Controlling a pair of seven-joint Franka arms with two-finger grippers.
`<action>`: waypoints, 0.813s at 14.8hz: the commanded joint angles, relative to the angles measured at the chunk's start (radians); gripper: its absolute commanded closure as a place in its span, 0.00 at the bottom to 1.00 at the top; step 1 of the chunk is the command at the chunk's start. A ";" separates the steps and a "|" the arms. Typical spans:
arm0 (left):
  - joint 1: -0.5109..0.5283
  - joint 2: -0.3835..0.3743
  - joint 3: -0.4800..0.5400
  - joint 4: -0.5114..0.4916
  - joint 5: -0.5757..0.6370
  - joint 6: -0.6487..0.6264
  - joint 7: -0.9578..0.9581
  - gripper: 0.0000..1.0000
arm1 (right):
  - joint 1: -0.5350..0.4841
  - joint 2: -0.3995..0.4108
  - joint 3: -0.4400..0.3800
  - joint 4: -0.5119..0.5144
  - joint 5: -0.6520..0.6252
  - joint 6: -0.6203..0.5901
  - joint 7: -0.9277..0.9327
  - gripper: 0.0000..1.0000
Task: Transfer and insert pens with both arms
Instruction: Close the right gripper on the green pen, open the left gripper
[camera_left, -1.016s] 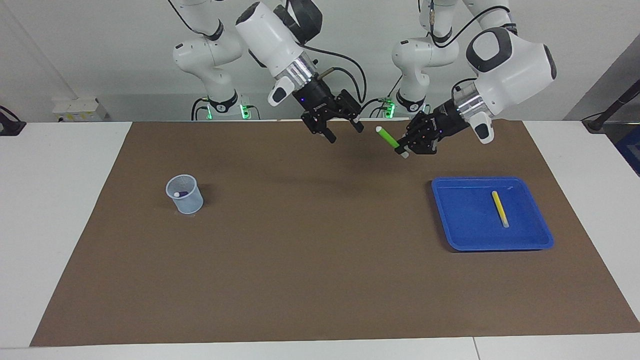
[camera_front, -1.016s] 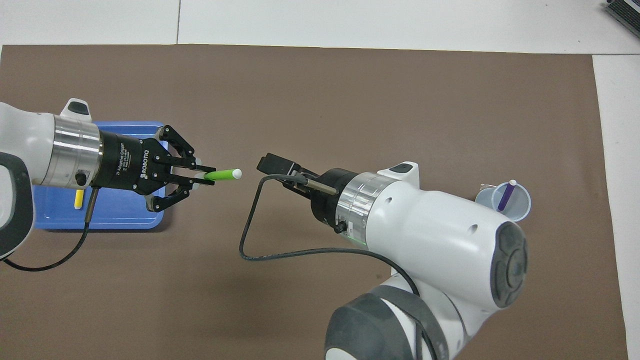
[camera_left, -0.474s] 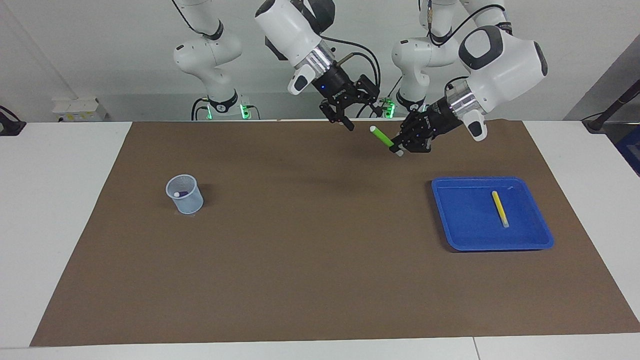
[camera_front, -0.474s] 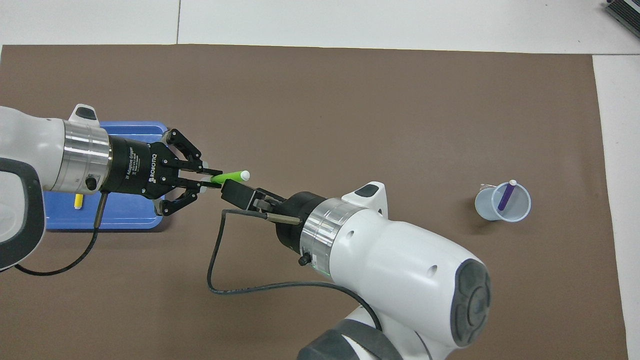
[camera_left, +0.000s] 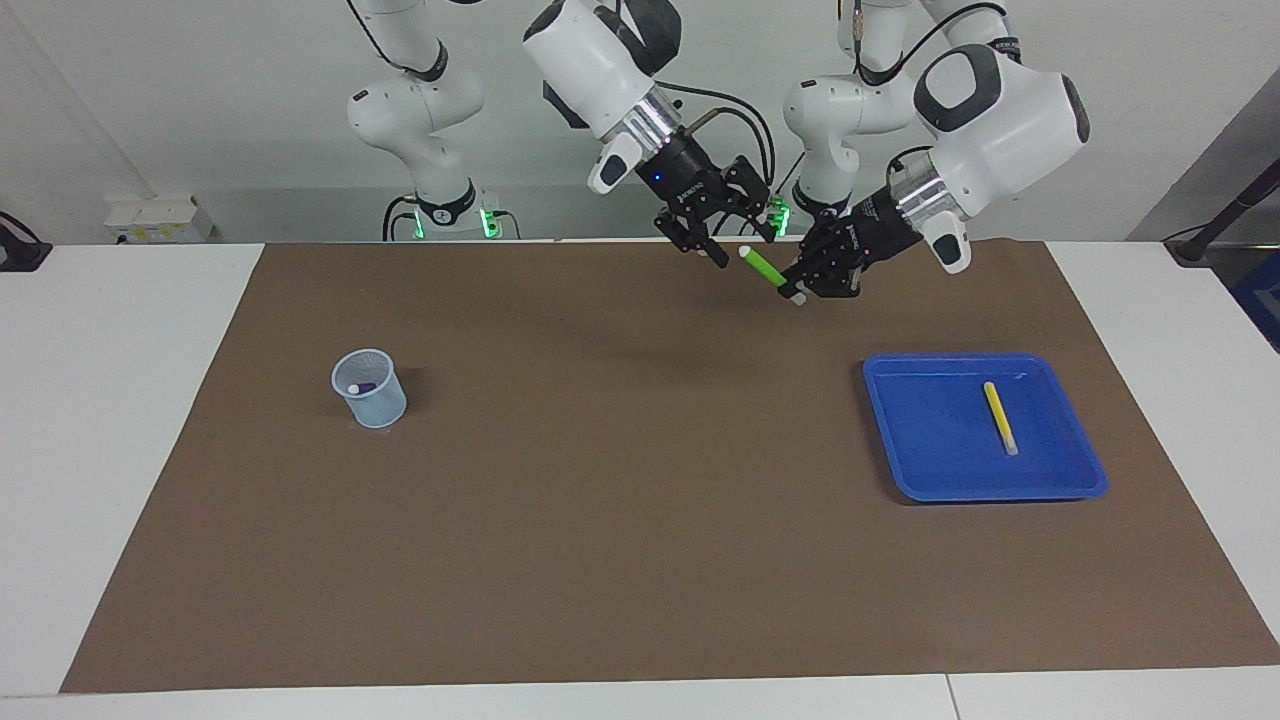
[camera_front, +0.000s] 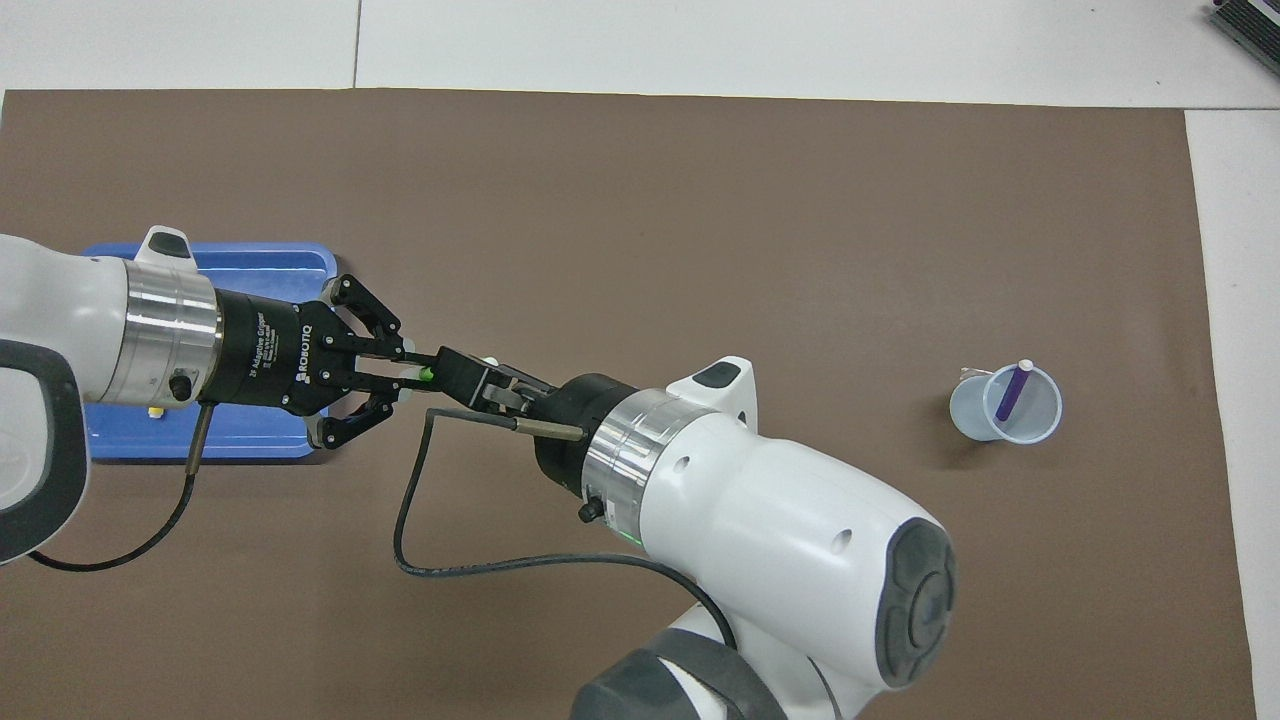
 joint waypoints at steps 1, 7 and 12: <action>-0.014 -0.036 0.012 -0.040 -0.019 0.019 -0.013 1.00 | -0.012 0.029 0.002 0.051 0.001 0.003 0.001 0.35; -0.014 -0.036 0.011 -0.040 -0.019 0.021 -0.013 1.00 | -0.004 0.063 0.002 0.058 -0.015 0.003 0.003 0.38; -0.014 -0.038 0.011 -0.040 -0.019 0.019 -0.013 1.00 | 0.002 0.060 0.002 0.052 -0.015 0.003 0.012 0.43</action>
